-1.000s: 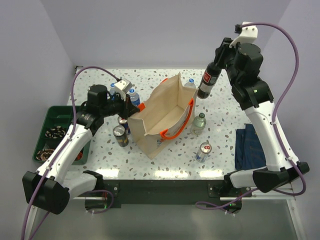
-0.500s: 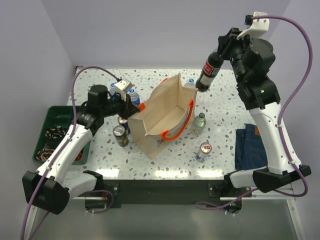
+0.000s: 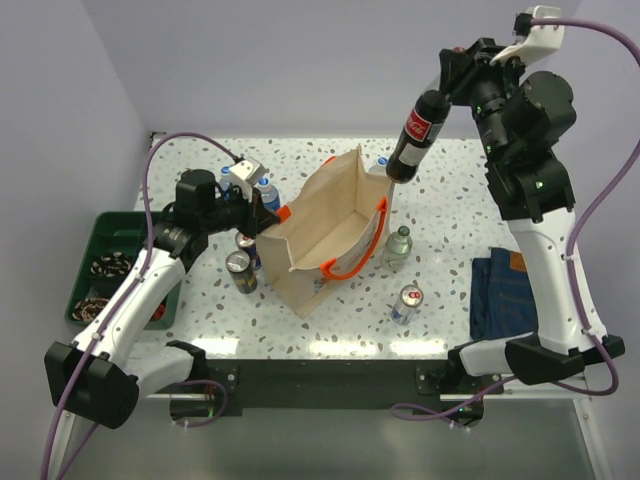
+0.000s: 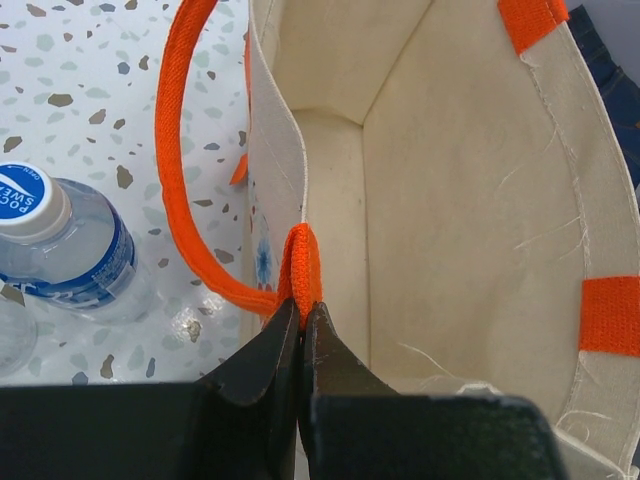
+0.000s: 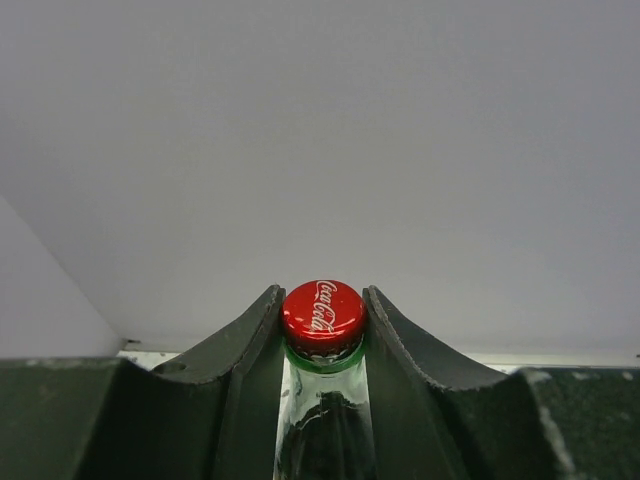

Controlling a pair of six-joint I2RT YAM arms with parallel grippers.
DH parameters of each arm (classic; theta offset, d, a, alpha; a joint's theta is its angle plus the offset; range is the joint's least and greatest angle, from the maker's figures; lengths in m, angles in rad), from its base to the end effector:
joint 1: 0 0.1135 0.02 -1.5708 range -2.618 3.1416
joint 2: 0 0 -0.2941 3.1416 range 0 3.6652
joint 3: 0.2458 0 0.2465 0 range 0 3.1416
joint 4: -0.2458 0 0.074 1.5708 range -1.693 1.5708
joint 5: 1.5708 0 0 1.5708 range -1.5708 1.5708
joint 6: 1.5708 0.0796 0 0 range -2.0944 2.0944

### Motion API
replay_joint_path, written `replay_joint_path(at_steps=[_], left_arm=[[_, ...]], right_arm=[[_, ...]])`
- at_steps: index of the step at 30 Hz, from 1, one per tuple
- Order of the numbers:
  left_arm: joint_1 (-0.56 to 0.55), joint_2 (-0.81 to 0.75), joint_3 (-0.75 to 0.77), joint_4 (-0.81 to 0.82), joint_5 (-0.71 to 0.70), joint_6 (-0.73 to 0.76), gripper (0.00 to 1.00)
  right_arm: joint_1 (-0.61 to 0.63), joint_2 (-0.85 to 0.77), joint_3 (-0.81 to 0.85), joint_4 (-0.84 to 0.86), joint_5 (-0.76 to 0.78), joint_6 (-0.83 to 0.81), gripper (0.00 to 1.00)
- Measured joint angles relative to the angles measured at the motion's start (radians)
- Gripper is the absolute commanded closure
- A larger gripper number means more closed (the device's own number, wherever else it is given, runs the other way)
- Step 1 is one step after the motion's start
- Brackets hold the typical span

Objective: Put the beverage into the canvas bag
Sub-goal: Pick up the drink from the center of the board.

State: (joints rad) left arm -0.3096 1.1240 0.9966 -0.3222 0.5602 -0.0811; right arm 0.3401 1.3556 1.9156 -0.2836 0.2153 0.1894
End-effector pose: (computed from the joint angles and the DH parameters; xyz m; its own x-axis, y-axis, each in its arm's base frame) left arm 0.2396 -0.1210 0.3464 -0.4704 0.0784 -0.8790 0.6780 0.6696 -0.3031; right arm 0.2639 0.0753 0.6201 0.2278 0.2757 -0.9339 -0.1782 0.9547 0.2384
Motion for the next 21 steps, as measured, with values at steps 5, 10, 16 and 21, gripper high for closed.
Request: replay_joint_path(at_steps=[5, 10, 16, 21], left_arm=[[-0.001, 0.005, 0.0, 0.014, 0.0, -0.001, 1.0], [-0.001, 0.012, 0.0, 0.036, 0.001, -0.007, 1.0], [-0.001, 0.033, 0.0, 0.074, 0.009, -0.029, 1.0], [-0.001, 0.04, 0.0, 0.083, 0.012, -0.034, 1.0]], right_arm=[[0.0, 0.021, 0.032, 0.023, -0.06, 0.043, 1.0], [0.0, 0.06, 0.042, 0.029, -0.139, 0.085, 1.0], [0.0, 0.118, 0.041, 0.029, -0.236, 0.14, 1.0], [0.008, 0.136, 0.015, 0.027, -0.289, 0.167, 1.0]])
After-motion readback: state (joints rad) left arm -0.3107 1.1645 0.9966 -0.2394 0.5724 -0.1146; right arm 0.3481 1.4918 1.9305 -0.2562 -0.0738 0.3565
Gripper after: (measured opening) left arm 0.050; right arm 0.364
